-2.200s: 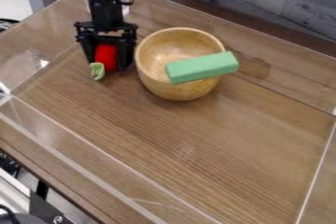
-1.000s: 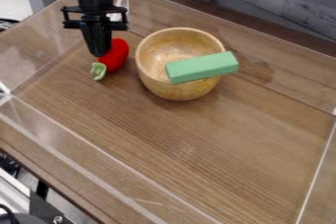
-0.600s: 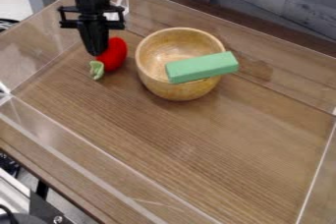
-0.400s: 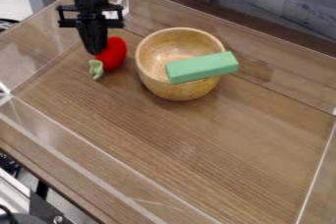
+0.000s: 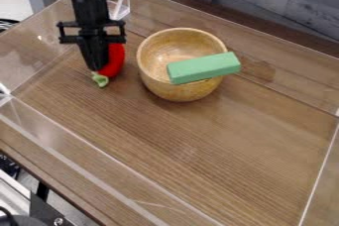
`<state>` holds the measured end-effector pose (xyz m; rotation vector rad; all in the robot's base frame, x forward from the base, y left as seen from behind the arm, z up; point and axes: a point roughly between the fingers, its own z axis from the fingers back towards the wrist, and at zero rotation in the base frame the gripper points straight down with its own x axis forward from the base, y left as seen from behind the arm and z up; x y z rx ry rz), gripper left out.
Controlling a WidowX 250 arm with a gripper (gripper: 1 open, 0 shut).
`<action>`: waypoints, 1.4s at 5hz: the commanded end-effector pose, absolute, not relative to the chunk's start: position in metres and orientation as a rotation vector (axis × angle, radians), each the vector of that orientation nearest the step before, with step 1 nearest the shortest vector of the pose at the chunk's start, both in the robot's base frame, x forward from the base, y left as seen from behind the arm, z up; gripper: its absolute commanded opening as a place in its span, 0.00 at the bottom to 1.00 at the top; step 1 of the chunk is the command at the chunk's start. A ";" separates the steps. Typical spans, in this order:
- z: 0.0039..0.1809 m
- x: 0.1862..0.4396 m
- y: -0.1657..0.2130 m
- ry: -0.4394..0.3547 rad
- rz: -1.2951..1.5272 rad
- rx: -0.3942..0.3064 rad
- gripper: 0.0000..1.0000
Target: Move the red fruit to the left
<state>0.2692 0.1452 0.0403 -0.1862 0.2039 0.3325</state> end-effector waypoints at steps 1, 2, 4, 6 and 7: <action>0.056 0.268 0.139 0.143 0.328 -0.158 0.00; 0.058 0.270 0.154 0.147 0.312 -0.155 0.00; 0.057 0.278 0.167 0.151 0.283 -0.146 1.00; 0.079 0.289 0.152 0.085 0.236 -0.133 1.00; 0.082 0.294 0.150 0.089 0.234 -0.130 1.00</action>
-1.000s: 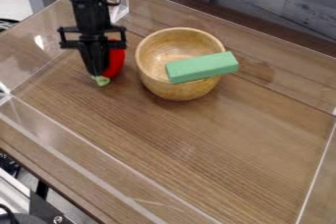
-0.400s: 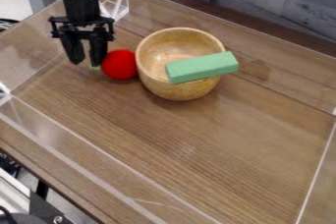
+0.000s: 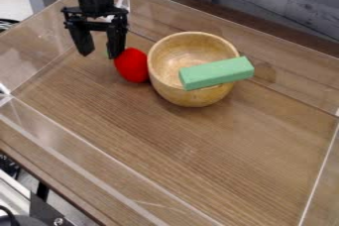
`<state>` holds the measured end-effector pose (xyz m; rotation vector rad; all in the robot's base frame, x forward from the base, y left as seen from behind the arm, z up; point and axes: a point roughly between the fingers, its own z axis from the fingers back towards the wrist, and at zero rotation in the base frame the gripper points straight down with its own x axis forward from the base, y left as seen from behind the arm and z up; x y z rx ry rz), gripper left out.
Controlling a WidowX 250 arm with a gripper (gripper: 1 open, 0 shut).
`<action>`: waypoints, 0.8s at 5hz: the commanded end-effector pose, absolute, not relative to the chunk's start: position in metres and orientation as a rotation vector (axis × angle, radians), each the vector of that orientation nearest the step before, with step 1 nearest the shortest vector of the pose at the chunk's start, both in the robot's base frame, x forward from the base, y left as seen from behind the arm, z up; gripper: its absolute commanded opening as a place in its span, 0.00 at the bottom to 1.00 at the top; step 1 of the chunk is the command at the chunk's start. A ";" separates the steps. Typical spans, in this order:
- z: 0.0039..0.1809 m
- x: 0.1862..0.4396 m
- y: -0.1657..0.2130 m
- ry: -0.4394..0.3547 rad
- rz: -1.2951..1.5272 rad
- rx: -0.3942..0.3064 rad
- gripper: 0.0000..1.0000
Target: Move the red fruit to the left
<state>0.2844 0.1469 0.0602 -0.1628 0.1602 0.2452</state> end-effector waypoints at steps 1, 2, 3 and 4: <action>0.089 0.298 0.147 0.087 0.230 -0.128 0.00; 0.105 0.301 0.144 0.077 0.254 -0.133 0.00; 0.129 0.308 0.137 0.056 0.271 -0.148 0.00; 0.141 0.321 0.119 0.047 0.208 -0.160 0.00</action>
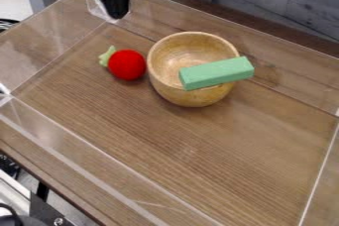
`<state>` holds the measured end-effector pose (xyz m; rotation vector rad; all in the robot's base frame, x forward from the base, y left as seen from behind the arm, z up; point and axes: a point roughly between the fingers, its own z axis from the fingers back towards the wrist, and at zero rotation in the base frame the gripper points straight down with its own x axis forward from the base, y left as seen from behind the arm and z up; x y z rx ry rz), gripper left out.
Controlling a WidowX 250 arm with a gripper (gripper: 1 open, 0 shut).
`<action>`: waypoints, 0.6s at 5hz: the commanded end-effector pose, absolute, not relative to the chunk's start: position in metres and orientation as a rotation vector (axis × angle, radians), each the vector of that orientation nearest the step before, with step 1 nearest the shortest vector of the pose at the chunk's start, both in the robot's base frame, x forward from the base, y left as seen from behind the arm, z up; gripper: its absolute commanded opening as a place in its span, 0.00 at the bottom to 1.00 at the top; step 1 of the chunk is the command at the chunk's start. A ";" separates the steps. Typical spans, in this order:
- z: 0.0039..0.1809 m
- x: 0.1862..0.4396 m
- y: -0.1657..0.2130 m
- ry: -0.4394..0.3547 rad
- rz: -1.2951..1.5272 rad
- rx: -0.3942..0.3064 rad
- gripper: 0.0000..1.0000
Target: Move the red fruit to the left
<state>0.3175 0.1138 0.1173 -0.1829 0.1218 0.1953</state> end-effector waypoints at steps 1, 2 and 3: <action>0.141 0.332 0.107 0.051 0.161 -0.156 0.00; 0.137 0.329 0.097 0.060 0.082 -0.151 0.00; 0.131 0.327 0.089 0.071 0.002 -0.142 0.00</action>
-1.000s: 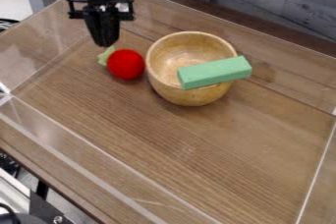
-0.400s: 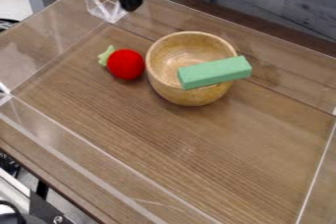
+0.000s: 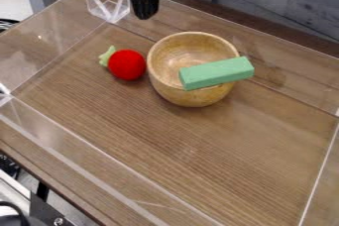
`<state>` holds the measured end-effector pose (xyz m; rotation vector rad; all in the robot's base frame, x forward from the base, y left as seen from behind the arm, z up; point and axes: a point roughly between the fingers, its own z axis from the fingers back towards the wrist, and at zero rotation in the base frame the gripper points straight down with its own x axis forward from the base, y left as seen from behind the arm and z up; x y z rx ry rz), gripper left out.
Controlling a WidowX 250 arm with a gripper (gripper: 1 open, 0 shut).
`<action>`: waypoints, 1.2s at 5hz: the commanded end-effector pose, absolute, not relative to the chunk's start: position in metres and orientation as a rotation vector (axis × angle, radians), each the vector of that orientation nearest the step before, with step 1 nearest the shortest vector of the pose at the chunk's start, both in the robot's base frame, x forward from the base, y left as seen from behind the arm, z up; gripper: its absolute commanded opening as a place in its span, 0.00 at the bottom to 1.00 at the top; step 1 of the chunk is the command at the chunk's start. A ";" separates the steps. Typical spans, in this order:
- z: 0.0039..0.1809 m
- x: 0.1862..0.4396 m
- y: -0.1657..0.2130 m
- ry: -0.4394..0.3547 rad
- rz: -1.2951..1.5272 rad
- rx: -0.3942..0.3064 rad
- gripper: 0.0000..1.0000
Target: Move the red fruit to the left
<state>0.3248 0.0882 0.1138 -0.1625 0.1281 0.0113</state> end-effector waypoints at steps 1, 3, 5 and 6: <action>0.131 0.327 0.094 0.074 -0.001 -0.138 0.00; 0.130 0.332 0.092 0.080 0.025 -0.131 0.00; 0.138 0.343 0.087 0.084 0.077 -0.126 0.00; 0.144 0.346 0.094 0.086 0.112 -0.123 0.00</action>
